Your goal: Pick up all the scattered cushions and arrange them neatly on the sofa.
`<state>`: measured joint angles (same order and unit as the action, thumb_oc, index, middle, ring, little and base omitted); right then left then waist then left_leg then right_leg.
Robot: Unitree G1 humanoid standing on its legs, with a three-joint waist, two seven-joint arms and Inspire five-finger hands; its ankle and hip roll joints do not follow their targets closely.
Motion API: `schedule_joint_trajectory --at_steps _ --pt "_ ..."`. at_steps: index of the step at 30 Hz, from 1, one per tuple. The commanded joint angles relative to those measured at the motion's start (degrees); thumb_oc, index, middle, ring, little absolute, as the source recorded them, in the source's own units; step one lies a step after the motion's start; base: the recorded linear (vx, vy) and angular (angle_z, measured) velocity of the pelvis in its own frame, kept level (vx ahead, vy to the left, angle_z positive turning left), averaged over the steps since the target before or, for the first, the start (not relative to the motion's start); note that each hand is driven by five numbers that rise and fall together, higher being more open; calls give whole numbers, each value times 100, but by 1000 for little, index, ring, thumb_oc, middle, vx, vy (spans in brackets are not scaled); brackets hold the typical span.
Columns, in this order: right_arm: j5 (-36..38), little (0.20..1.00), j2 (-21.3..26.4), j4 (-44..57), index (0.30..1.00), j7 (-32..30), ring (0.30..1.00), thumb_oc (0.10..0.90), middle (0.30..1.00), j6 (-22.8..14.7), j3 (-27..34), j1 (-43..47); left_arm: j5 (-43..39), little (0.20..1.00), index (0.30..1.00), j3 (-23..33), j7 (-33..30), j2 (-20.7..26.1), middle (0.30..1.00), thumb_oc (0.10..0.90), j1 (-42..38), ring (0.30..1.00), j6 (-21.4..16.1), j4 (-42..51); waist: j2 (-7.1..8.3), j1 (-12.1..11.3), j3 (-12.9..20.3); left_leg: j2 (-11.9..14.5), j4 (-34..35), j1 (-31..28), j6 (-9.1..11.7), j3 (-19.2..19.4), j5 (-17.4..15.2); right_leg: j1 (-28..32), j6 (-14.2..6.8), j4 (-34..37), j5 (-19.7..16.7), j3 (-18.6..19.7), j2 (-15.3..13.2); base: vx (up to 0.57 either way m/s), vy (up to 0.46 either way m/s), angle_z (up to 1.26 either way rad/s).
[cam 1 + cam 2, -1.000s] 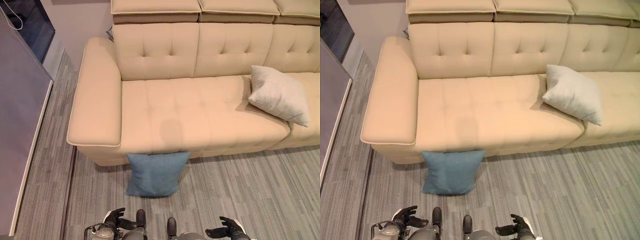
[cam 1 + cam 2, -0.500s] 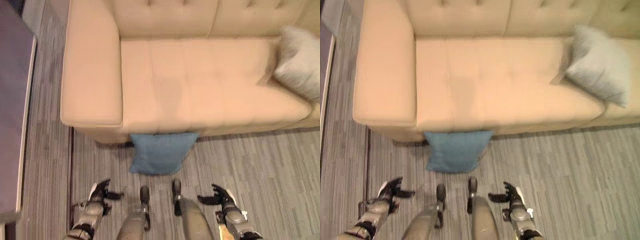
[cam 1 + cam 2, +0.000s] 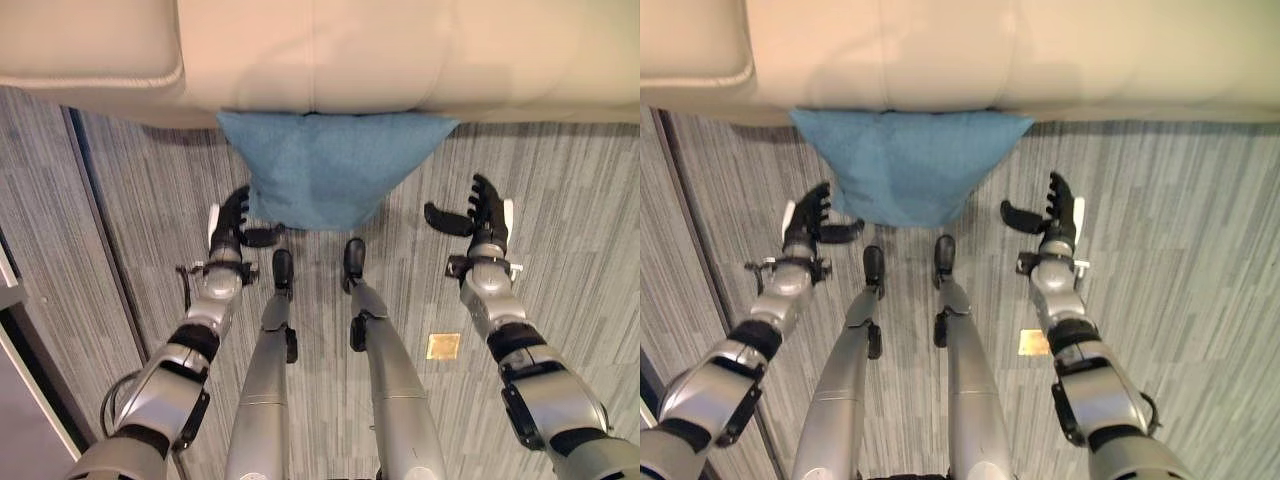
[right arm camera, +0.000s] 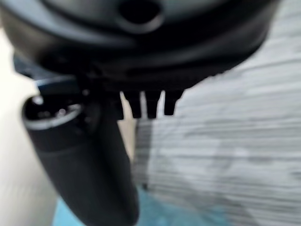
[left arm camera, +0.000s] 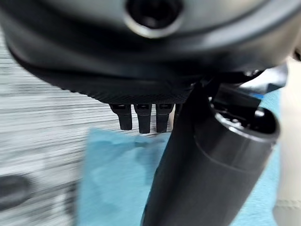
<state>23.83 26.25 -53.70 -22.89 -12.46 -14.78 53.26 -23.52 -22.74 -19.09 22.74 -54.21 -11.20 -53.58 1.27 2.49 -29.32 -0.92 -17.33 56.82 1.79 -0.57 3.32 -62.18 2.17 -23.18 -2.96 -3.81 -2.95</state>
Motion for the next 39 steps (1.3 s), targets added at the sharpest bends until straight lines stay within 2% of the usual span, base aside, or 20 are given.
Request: schedule_joint_trajectory --at_steps 1,5,9,10,15,20,23,24,28,30,32,33,39 --pt "230 900 24 177 900 -86 900 800 900 -432 -232 -554 -35 900 900 153 -235 99 900 800 493 900 -404 254 -70 103 678 -71 -505 258 -91 28 -760 82 -603 -165 787 245 -323 -20 -9 6" --pt "262 900 -113 223 900 -128 900 800 900 -483 -612 192 10 900 900 -161 -274 -9 900 800 -123 900 -421 322 -129 84 636 -91 -624 763 -112 12 -730 -438 -617 -406 840 295 -328 -3 -7 7" --pt "290 900 -275 272 900 -104 900 800 900 -506 -823 574 -22 900 900 -345 -292 -178 900 800 -457 900 -445 423 -161 68 633 -104 -672 996 -118 -8 -718 -646 -617 -481 866 292 -326 4 -14 9" --pt "423 314 -478 409 314 10 314 409 314 -604 -1013 876 -72 300 300 -439 -306 -357 300 400 -694 300 -553 674 -180 35 663 -117 -657 1097 -111 -49 -690 -775 -621 -528 876 301 -303 12 -19 9" --pt "507 300 -791 861 300 159 300 400 300 -826 -1034 913 -100 300 300 -465 -324 -649 300 400 -648 300 -702 1159 -167 32 753 -146 -622 1112 -95 -84 -639 -783 -604 -553 898 257 -253 12 -40 3" --pt "251 300 -888 1412 300 231 300 400 300 -981 -876 437 -6 300 300 -333 -272 -736 300 400 -216 300 -773 1609 -147 45 899 -171 -446 874 -60 -105 -597 -574 -572 -450 876 227 -185 0 0 0" --pt "83 300 -895 1864 300 245 300 400 300 -1038 -660 -79 23 300 300 -203 -188 -780 300 400 242 300 -802 1938 -136 58 939 -172 -278 552 -7 -132 -552 -241 -575 -270 843 188 -165 -25 -13 1" --pt "23 300 -911 1986 300 245 300 400 300 -1052 -568 -273 48 300 300 -137 -146 -795 300 400 387 300 -805 2057 -133 69 908 -166 -188 503 -6 -97 -338 -171 -551 -140 636 138 -178 -71 -15 1" --pt "-126 300 -925 2556 300 341 300 400 300 -1112 -234 -1263 84 300 300 24 31 -837 300 400 1164 300 -814 2481 -127 106 912 -180 186 -248 84 -139 -280 548 -568 201 576 38 -145 -18 -31 0" --pt "-317 300 -925 2945 300 419 300 400 300 -1081 -110 -1961 131 300 300 28 193 -890 300 400 1735 300 -806 2756 -104 145 916 -185 474 -915 134 -149 -241 1196 -575 518 540 -37 -140 -52 -43 -1" --pt "-321 300 -927 2956 300 416 300 400 300 -1076 -109 -1974 132 300 300 26 192 -890 300 400 1745 300 -804 2762 -103 144 898 -184 491 -952 134 -152 -235 1232 -574 534 536 -40 -138 -23 -33 -6" --pt "-410 300 -955 3203 300 479 300 400 300 -1053 -45 -2463 154 300 300 9 289 -912 300 400 2141 300 -797 3014 -85 178 926 -163 665 -1429 169 -148 -209 1712 -576 778 514 -82 -133 -7 -64 -13" --pt "-794 300 -805 4059 300 671 300 400 300 -1012 198 -3611 388 300 300 17 586 -694 300 400 3091 300 -797 3655 -41 245 1108 6 1235 -2914 228 -140 -140 3331 -578 1451 524 -205 -76 61 -81 -11"
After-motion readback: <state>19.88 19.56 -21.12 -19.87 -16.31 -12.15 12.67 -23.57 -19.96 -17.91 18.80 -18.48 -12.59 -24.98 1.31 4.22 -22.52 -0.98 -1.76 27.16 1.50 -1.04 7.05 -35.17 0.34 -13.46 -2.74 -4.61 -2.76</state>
